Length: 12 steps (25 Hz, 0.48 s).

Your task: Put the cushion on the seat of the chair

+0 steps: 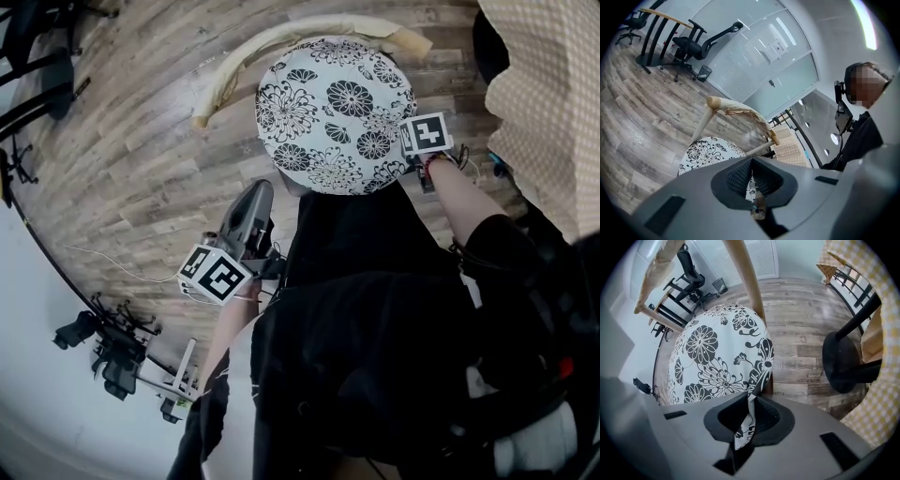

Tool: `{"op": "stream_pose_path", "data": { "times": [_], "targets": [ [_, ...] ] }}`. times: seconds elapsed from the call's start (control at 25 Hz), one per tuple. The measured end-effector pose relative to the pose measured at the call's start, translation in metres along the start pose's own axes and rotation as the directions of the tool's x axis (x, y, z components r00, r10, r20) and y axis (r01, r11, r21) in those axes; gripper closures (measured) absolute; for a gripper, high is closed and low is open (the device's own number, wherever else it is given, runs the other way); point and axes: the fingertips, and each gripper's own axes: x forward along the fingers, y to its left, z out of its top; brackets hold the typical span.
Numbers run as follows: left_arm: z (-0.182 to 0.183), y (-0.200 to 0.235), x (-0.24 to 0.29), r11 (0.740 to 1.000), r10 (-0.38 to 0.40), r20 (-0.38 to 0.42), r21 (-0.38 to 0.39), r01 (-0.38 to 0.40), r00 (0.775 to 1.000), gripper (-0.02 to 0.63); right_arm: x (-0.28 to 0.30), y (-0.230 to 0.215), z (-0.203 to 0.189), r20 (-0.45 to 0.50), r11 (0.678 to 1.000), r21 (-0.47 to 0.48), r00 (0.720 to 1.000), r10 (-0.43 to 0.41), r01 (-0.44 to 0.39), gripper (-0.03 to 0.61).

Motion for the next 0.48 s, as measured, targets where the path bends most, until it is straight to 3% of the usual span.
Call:
{"op": "stream_pose_path", "data": {
  "times": [0.28,0.4,0.48],
  "targets": [
    [-0.011,0.004,-0.010,1.000,0.022,0.016,-0.022,-0.022,1.000,0.601,0.008,0.011,0.003,0.003,0.998,-0.039,0.999,0.046,-0.046,0.546],
    [-0.014,0.003,-0.011,0.999,0.020,0.024,-0.033,-0.019,1.000,0.601,0.007,-0.003,-0.002,-0.029,0.997,-0.072,0.999,-0.022,0.020,0.546],
    [-0.017,0.003,-0.011,0.999,0.016,0.025,-0.037,-0.015,1.000,0.601,0.006,0.000,-0.002,-0.024,0.997,-0.078,1.000,-0.017,0.015,0.546]
  ]
}}
